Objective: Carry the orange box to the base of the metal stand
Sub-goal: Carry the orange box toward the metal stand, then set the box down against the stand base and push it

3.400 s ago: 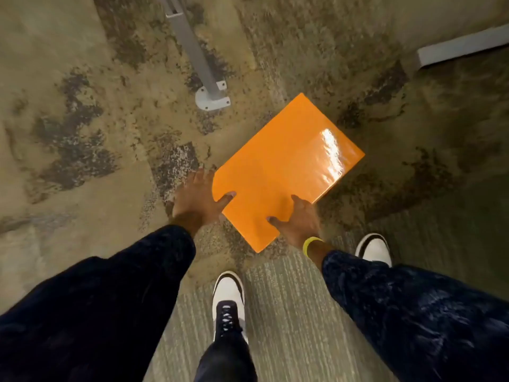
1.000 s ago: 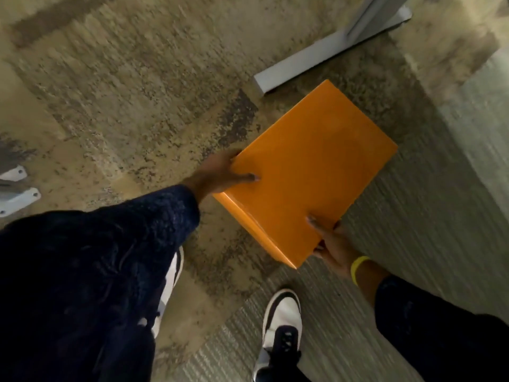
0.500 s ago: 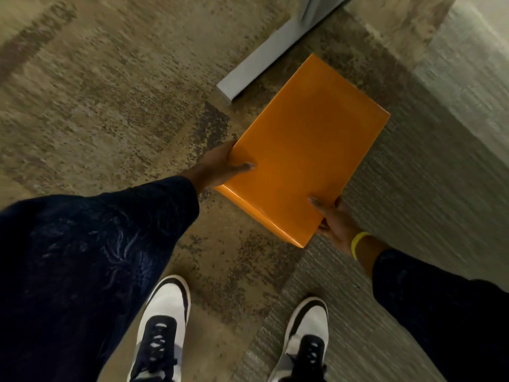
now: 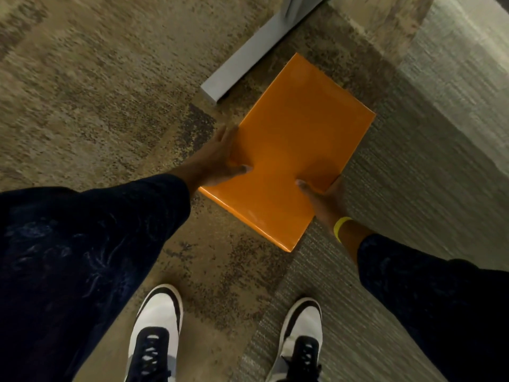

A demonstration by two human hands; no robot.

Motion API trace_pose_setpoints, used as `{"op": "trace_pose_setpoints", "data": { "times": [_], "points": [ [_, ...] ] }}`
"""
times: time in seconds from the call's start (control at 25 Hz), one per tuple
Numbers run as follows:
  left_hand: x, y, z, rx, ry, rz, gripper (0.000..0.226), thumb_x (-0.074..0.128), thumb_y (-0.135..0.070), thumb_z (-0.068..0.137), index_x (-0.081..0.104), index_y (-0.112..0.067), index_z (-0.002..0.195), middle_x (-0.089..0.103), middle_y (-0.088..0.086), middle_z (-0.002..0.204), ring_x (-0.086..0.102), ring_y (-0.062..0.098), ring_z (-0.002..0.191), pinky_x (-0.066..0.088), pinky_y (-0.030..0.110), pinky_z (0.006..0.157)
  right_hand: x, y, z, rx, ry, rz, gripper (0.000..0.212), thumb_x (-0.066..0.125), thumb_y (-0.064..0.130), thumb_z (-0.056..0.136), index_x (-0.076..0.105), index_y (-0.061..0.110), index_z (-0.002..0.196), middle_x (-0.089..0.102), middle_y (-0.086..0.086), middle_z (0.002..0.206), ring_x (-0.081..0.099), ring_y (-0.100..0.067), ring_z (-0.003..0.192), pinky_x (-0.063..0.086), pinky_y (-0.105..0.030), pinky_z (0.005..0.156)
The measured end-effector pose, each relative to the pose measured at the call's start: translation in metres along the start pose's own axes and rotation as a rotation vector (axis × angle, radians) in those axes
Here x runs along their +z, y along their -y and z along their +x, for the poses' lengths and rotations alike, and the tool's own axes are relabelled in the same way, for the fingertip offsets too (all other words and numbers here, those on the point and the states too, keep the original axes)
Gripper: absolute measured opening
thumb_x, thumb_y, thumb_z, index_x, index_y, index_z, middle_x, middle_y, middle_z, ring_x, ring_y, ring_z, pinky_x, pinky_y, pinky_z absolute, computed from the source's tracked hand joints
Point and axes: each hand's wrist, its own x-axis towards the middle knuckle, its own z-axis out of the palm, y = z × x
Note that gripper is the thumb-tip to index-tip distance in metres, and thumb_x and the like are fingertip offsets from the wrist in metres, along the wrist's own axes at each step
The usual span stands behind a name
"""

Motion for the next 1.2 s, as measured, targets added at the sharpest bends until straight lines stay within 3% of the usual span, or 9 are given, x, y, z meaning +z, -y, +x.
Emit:
{"op": "trace_pose_setpoints", "data": {
  "times": [0.08,0.24,0.36,0.52,0.88,1.08,1.2],
  "points": [
    [0.0,-0.011,0.004,0.055,0.02,0.09,0.115,0.067,-0.068,0.075,-0.005,-0.032,0.156,-0.01,0.01,0.168,0.005,0.045,0.151,0.027,0.064,0.113,0.006,0.006,0.004,-0.004,-0.048,-0.043,0.125,0.083,0.052,0.072,0.004,0.007,0.158,0.024,-0.015,0.163,0.037,-0.035,0.144,0.038,-0.05,0.114],
    [0.011,-0.02,0.006,0.051,0.037,0.187,0.122,0.064,-0.078,0.069,-0.011,-0.035,0.155,-0.016,0.013,0.167,0.003,0.049,0.15,0.029,0.069,0.11,0.019,0.009,0.003,0.015,-0.111,-0.081,0.142,0.087,0.055,0.064,-0.01,0.009,0.158,0.018,-0.018,0.165,0.035,-0.038,0.144,0.038,-0.046,0.114],
    [0.013,-0.015,0.006,0.067,-0.016,0.145,0.125,0.07,-0.076,0.065,-0.006,-0.036,0.155,-0.008,0.009,0.168,0.022,0.048,0.147,0.04,0.066,0.105,0.022,0.002,0.001,0.008,-0.127,0.055,0.137,0.09,0.046,0.064,-0.005,0.019,0.159,0.027,-0.013,0.163,0.042,-0.033,0.14,0.041,-0.048,0.113],
    [0.014,-0.003,0.007,0.043,-0.076,-0.098,0.135,0.08,-0.072,0.056,-0.002,-0.034,0.156,0.019,0.007,0.165,0.049,0.04,0.13,0.048,0.054,0.096,0.022,-0.005,-0.003,0.043,-0.104,0.271,0.122,0.093,0.032,0.064,0.015,0.025,0.157,0.048,-0.008,0.15,0.056,-0.029,0.127,0.048,-0.052,0.106],
    [0.004,-0.003,0.028,0.07,-0.076,-0.079,0.139,0.074,-0.081,0.048,-0.003,-0.038,0.155,0.024,0.008,0.163,0.048,0.038,0.132,0.05,0.053,0.093,0.024,-0.004,0.013,0.001,-0.091,0.375,0.114,0.093,0.029,0.064,0.022,0.028,0.154,0.056,-0.004,0.142,0.062,-0.026,0.12,0.056,-0.048,0.095],
    [-0.02,-0.006,0.068,0.056,-0.054,-0.082,0.141,0.078,-0.077,0.047,-0.005,-0.04,0.155,0.022,0.009,0.164,0.044,0.04,0.135,0.052,0.058,0.096,0.025,0.02,0.041,-0.022,-0.113,0.365,0.109,0.092,0.031,0.065,0.027,0.027,0.152,0.057,-0.005,0.141,0.063,-0.024,0.115,0.053,-0.051,0.097],
    [-0.032,-0.012,0.078,0.045,-0.015,-0.012,0.144,0.076,-0.079,0.047,-0.007,-0.034,0.156,0.02,0.01,0.164,0.042,0.042,0.136,0.048,0.062,0.1,0.023,0.028,0.052,-0.04,-0.123,0.309,0.114,0.092,0.033,0.066,0.02,0.026,0.154,0.049,-0.007,0.149,0.058,-0.028,0.122,0.05,-0.054,0.103]
  ]
}}
